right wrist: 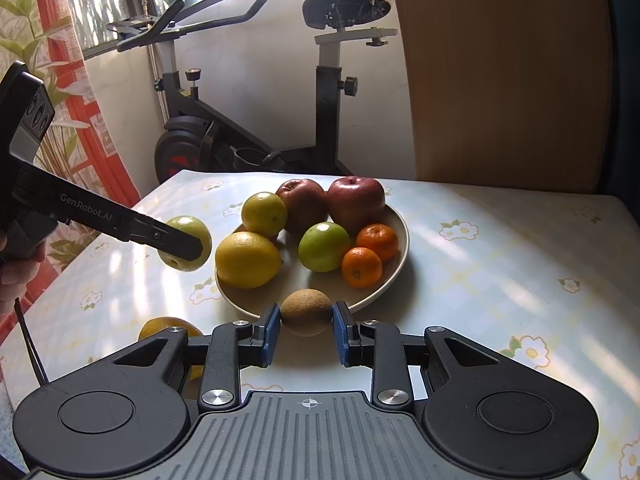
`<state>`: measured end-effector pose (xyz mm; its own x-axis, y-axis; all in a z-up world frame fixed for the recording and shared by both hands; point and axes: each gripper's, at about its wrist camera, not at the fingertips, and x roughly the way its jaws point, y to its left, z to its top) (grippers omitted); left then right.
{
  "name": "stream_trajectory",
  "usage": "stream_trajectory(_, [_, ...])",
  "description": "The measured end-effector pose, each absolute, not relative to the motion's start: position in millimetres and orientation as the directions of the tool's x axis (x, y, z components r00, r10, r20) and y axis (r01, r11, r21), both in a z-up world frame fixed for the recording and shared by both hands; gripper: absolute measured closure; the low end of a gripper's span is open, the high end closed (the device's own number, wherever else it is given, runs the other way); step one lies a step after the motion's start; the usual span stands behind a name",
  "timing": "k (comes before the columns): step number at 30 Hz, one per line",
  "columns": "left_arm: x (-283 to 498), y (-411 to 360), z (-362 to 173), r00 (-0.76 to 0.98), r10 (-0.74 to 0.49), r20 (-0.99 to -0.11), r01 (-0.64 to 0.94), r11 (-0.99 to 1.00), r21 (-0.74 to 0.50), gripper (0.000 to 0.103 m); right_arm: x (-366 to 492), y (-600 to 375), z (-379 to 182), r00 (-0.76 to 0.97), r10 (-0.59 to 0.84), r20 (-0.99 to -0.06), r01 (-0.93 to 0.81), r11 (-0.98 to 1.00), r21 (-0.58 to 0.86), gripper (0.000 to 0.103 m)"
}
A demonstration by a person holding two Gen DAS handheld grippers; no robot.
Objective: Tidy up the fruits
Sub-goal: 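Carry the grapefruit with the left gripper onto the plate and open it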
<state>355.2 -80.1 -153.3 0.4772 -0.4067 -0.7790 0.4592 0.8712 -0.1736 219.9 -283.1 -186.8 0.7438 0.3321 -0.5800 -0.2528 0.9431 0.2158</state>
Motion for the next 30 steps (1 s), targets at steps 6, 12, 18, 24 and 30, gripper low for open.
stream_trajectory(6, [376.0,-110.7,-135.1,0.507,-0.427,-0.749,0.491,0.857,-0.157,0.053,224.6,-284.2,-186.5,0.748,0.338,-0.572,-0.259,0.941,0.217,0.077])
stream_trajectory(12, [406.4,-139.5,-134.7,0.511,-0.442,-0.737,0.525,0.840,-0.139,0.053,232.3,-284.3,-189.3,0.741,0.341,-0.579,-0.264,0.940,0.217,0.077])
stream_trajectory(18, [425.5,-157.0,-147.0,0.496,-0.419,-0.761,0.527,0.842,-0.120,0.053,239.7,-283.3,-190.8,0.739,0.344,-0.580,-0.270,0.939,0.213,0.077])
stream_trajectory(24, [431.9,-161.9,-156.7,0.490,-0.387,-0.781,0.520,0.849,-0.094,0.052,246.9,-288.0,-195.5,0.737,0.339,-0.585,-0.255,0.941,0.224,0.077])
stream_trajectory(30, [435.4,-159.9,-161.7,0.500,-0.370,-0.783,0.509,0.857,-0.080,0.052,255.5,-291.4,-199.8,0.733,0.331,-0.594,-0.241,0.943,0.228,0.077])
